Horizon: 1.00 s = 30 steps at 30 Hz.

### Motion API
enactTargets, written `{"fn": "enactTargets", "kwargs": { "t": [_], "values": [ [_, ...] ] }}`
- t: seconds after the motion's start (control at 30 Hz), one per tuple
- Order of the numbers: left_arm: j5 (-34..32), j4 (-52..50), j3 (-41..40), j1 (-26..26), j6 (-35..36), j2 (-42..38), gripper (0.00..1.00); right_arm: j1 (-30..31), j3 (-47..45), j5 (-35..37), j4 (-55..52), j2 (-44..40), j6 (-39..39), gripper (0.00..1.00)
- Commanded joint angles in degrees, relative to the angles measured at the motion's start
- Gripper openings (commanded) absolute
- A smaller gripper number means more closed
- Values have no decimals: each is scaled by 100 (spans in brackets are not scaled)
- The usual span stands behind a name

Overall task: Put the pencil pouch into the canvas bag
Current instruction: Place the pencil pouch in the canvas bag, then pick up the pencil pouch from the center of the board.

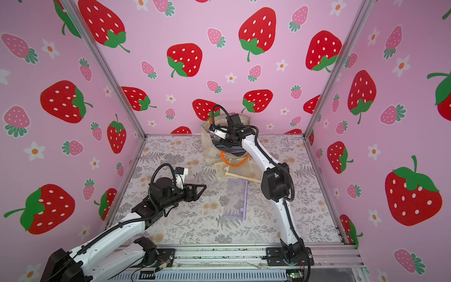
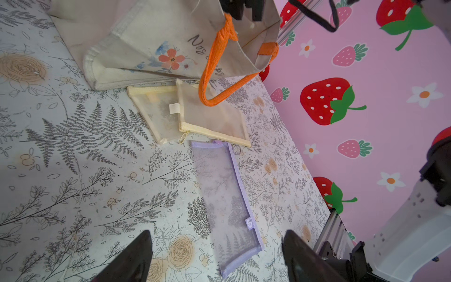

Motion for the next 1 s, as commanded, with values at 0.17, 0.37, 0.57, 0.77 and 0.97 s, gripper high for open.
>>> {"fn": "enactTargets", "kwargs": {
  "t": [0.17, 0.37, 0.57, 0.77, 0.97],
  "values": [
    [-301, -1295, 569, 26, 29, 60, 85, 76, -1858, 212, 918, -2209, 1481, 70],
    [-44, -1276, 645, 9, -133, 443, 84, 59, -4636, 263, 1624, -4249, 3374, 71],
    [256, -838, 798, -42, -200, 1275, 79, 48, -7790, 110, 2243, -5899, 4905, 72],
    [378, -524, 1337, -336, -146, 2615, 75, 0, -9082, -197, 2712, -5818, 5468, 71],
    [350, -96, 1619, -600, -293, 3556, 74, -538, -9600, -619, 3297, -5571, 5840, 72]
  ]
}}
